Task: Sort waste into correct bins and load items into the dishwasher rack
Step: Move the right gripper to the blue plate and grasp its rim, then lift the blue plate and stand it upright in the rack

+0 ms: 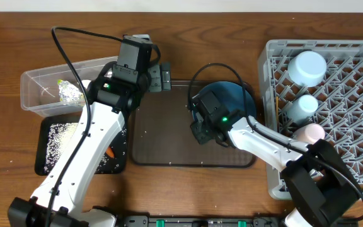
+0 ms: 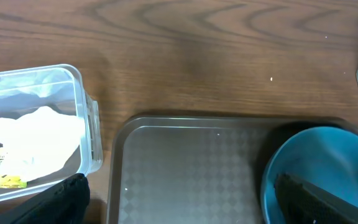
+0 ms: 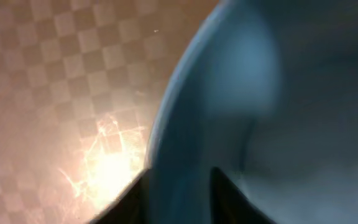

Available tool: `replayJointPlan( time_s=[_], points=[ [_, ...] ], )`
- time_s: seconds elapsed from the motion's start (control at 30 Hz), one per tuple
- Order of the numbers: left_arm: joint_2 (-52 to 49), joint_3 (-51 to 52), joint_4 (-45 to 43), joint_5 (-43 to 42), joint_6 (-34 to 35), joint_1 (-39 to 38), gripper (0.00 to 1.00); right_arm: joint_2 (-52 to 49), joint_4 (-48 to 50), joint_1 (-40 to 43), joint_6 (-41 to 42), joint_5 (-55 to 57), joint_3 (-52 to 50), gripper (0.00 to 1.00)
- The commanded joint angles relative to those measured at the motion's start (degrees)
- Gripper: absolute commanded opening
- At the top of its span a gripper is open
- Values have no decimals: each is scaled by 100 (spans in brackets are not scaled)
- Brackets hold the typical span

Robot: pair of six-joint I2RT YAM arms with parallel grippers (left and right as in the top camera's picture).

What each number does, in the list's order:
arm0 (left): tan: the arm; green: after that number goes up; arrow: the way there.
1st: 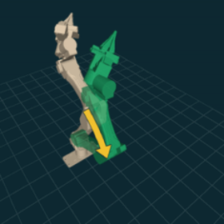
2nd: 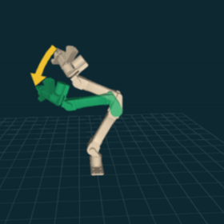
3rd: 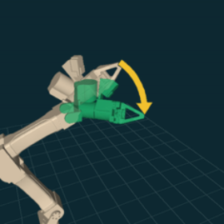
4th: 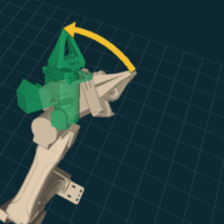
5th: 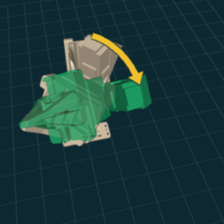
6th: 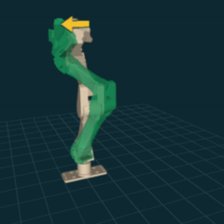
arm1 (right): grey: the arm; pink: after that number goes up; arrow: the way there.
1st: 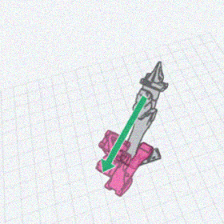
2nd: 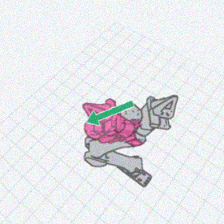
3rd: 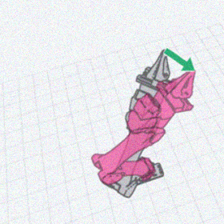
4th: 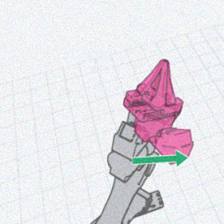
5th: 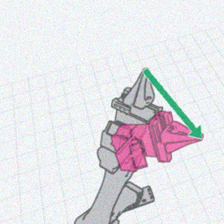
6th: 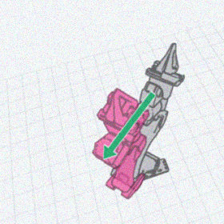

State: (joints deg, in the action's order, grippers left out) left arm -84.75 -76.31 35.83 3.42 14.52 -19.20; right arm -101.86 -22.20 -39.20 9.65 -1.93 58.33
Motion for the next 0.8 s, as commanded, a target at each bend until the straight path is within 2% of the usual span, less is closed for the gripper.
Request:
replayJointPlan(
  time_s=[0.0, 0.17, 0.33, 0.53, 0.77],
  points=[
    [-33, -26, 15, 72, -57, 15, 98, 28, 61, -24, 116, 105, 98, 9],
    [-33, -26, 15, 70, -57, 15, 98, 256, 83, -20, 409, 103, 173, 1],
    [-33, -26, 15, 72, -57, 15, 98, 839, 79, -17, 387, -164, 186, 1],
    [-33, -26, 17, 72, -57, 15, 98, 2061, 92, 232, 192, -706, 186, 1],
    [-33, -26, 15, 72, -57, 15, 98, 3698, 48, 1019, 214, -1513, 186, 1]
  ],
)
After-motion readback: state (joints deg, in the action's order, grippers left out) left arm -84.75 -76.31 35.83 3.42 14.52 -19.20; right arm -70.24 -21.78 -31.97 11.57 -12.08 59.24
